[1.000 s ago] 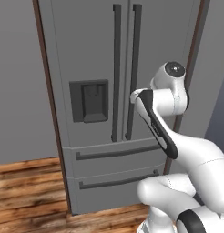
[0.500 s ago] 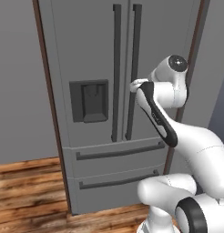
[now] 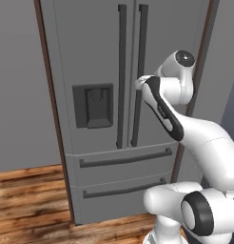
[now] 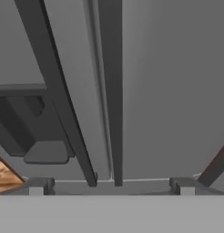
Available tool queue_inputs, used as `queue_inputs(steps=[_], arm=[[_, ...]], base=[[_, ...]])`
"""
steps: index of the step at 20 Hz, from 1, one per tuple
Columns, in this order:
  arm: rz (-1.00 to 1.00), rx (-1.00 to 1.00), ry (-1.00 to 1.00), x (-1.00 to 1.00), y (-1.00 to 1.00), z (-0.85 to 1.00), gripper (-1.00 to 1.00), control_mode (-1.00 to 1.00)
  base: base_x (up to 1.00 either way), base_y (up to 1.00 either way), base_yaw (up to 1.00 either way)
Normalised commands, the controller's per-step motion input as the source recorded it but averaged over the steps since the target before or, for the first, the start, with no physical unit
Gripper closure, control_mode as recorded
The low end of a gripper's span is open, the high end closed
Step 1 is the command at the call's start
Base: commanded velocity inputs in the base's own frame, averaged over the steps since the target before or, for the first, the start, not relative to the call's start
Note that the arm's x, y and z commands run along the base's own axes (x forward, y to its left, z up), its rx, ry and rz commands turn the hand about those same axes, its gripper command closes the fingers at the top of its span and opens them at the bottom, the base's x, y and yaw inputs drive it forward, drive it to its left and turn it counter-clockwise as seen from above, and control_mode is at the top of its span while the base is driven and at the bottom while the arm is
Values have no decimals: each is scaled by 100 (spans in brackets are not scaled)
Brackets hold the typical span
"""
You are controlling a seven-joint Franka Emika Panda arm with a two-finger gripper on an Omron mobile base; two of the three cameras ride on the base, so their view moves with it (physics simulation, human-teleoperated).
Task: Retrieve the sausage and cheese from the fridge and place them on the cutting board on the counter.
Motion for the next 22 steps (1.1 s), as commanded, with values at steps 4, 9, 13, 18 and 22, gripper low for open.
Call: queue_inputs(steps=[4, 9, 13, 18, 22], arm=[[-3, 0, -9, 28, 0, -1, -100, -100], [-5, 0, -3, 44, 0, 0, -100, -100], [-5, 0, 0, 50, 0, 0, -100, -100], [-2, 1, 0, 63, 0, 0, -100, -100], [0, 2, 0, 46, 0, -2, -100, -100]], base=[[0, 0, 0], [0, 0, 0], [0, 0, 0], [0, 0, 0], [0, 0, 0]])
